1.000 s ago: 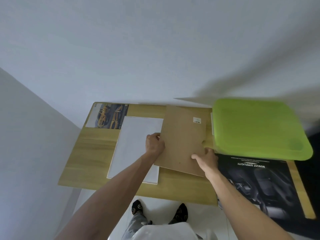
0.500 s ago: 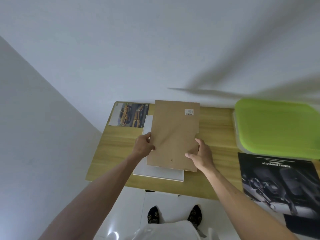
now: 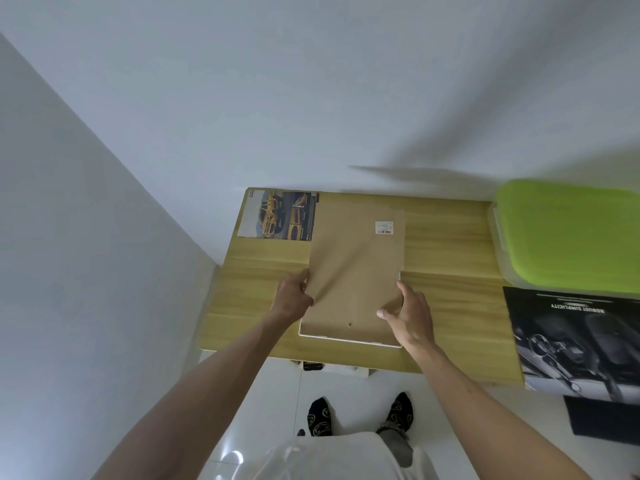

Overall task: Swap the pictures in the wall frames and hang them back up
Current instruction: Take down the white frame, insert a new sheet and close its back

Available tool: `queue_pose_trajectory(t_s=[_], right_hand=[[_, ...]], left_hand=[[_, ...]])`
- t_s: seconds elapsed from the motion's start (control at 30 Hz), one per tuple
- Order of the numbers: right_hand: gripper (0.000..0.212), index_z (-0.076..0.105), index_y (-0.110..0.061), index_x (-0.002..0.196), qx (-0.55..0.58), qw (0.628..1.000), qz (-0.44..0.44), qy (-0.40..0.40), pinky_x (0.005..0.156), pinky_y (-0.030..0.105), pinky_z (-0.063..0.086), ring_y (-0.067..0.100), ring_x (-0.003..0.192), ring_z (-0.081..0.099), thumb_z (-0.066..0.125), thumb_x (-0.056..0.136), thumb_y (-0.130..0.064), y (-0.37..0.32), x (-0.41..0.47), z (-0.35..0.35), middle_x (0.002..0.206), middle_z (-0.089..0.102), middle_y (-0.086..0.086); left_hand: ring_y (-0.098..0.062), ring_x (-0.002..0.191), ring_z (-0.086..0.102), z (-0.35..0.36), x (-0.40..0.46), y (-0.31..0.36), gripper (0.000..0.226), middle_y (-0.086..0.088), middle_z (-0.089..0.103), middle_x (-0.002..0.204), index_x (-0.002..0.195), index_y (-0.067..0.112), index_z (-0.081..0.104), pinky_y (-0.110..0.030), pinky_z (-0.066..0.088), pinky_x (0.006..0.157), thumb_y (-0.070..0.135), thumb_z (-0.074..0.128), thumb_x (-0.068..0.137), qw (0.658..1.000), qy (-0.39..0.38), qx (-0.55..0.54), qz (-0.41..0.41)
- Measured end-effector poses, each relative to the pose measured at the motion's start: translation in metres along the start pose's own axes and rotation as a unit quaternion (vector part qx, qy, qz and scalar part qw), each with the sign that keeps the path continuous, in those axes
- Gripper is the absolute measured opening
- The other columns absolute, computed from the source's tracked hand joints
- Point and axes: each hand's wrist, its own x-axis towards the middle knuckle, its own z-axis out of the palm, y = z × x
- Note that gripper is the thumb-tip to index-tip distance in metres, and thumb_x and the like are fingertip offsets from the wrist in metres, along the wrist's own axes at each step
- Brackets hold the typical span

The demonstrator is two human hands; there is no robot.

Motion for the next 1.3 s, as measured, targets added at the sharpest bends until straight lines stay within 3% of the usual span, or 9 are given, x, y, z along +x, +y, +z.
queue_pose_trajectory(t_s=[0.17, 0.37, 0.5, 0.73, 0.83, 0.93, 1.03, 1.13, 1.3], right_hand=[[0.078, 0.039, -0.019, 0.150, -0.013, 1.000, 0.015, 0.006, 0.093, 0.027, 0.039, 0.026, 0.119, 0.052, 0.078, 0.083, -0.025, -0.001, -0.003, 0.003, 0.133, 0.046, 0.010], [0.079, 0.037, -0.015, 0.152, -0.035, 0.999, 0.034, 0.000, 0.090, 0.024, 0.039, 0.024, 0.118, 0.049, 0.077, 0.084, -0.023, -0.003, -0.002, 0.007, 0.125, 0.039, 0.006], [0.080, 0.038, -0.012, 0.151, -0.065, 0.996, 0.050, -0.018, 0.095, 0.025, 0.038, 0.024, 0.126, 0.041, 0.079, 0.083, -0.026, 0.003, 0.001, 0.008, 0.129, 0.036, 0.006], [0.073, 0.052, -0.013, 0.141, -0.169, 0.984, 0.029, -0.051, 0.093, 0.034, 0.049, 0.026, 0.123, 0.043, 0.081, 0.078, -0.037, 0.001, 0.012, 0.003, 0.129, 0.038, 0.009], [0.077, 0.053, -0.009, 0.133, -0.279, 0.959, 0.008, -0.048, 0.088, 0.035, 0.050, 0.026, 0.122, 0.040, 0.083, 0.071, -0.044, -0.013, 0.016, -0.001, 0.129, 0.037, 0.008], [0.101, 0.038, -0.005, 0.139, -0.359, 0.932, -0.034, -0.036, 0.101, 0.034, 0.043, 0.030, 0.131, 0.035, 0.088, 0.062, -0.047, -0.026, 0.025, -0.001, 0.143, 0.029, 0.014], [0.131, 0.005, 0.000, 0.154, -0.386, 0.916, -0.065, -0.090, 0.121, 0.039, 0.020, 0.034, 0.151, 0.005, 0.088, 0.064, -0.045, -0.032, 0.038, -0.004, 0.162, -0.006, 0.020], [0.143, -0.017, -0.003, 0.154, -0.414, 0.892, -0.091, -0.159, 0.124, 0.045, 0.001, 0.031, 0.151, -0.018, 0.087, 0.067, -0.048, -0.032, 0.054, -0.010, 0.160, -0.028, 0.017], [0.149, -0.020, -0.007, 0.154, -0.431, 0.863, -0.138, -0.224, 0.123, 0.047, -0.002, 0.032, 0.151, -0.017, 0.086, 0.062, -0.057, -0.029, 0.076, -0.015, 0.160, -0.026, 0.019]], left_hand=[[-0.023, 0.077, 0.056, 0.002, 0.003, -0.004, 0.070, -0.007, 0.056, 0.083, 0.138, 0.012, 0.053, -0.030, 0.047, 0.069, -0.012, 0.066, 0.073, 1.000, -0.007, -0.005, -0.011], [-0.027, 0.076, 0.055, 0.004, 0.006, -0.008, 0.016, -0.007, 0.051, 0.080, 0.084, -0.005, 0.070, -0.033, 0.047, 0.064, -0.003, 0.073, 0.069, 0.998, -0.003, 0.046, -0.035], [-0.025, 0.083, 0.056, 0.014, 0.007, -0.015, 0.021, -0.005, 0.049, 0.089, 0.097, 0.000, 0.075, -0.025, 0.040, 0.070, 0.007, 0.075, 0.077, 0.998, 0.005, 0.050, -0.029], [-0.035, 0.089, 0.062, 0.008, 0.014, -0.009, 0.016, -0.007, 0.056, 0.087, 0.078, 0.004, 0.064, -0.036, 0.049, 0.073, 0.013, 0.078, 0.075, 0.990, -0.029, 0.136, -0.010], [-0.034, 0.102, 0.058, 0.002, 0.018, 0.008, 0.036, -0.012, 0.057, 0.109, 0.099, -0.003, 0.068, -0.038, 0.048, 0.079, 0.018, 0.082, 0.072, 0.947, -0.062, 0.306, 0.080], [-0.029, 0.114, 0.050, 0.005, 0.027, 0.024, 0.065, -0.012, 0.048, 0.124, 0.114, -0.001, 0.059, -0.040, 0.049, 0.088, 0.026, 0.089, 0.063, 0.895, -0.063, 0.418, 0.140], [-0.033, 0.133, 0.038, 0.007, 0.044, 0.032, 0.108, -0.019, 0.030, 0.148, 0.136, -0.003, 0.037, -0.038, 0.036, 0.109, 0.028, 0.095, 0.050, 0.861, -0.086, 0.475, 0.160], [-0.034, 0.150, 0.004, 0.007, 0.058, 0.038, 0.139, -0.020, -0.005, 0.161, 0.152, -0.004, 0.003, -0.041, 0.012, 0.122, 0.030, 0.094, 0.053, 0.838, -0.150, 0.502, 0.151], [-0.031, 0.149, -0.012, 0.007, 0.073, 0.045, 0.115, -0.020, -0.020, 0.159, 0.152, 0.000, -0.013, -0.040, 0.006, 0.123, 0.005, 0.076, 0.078, 0.839, -0.174, 0.494, 0.149]])
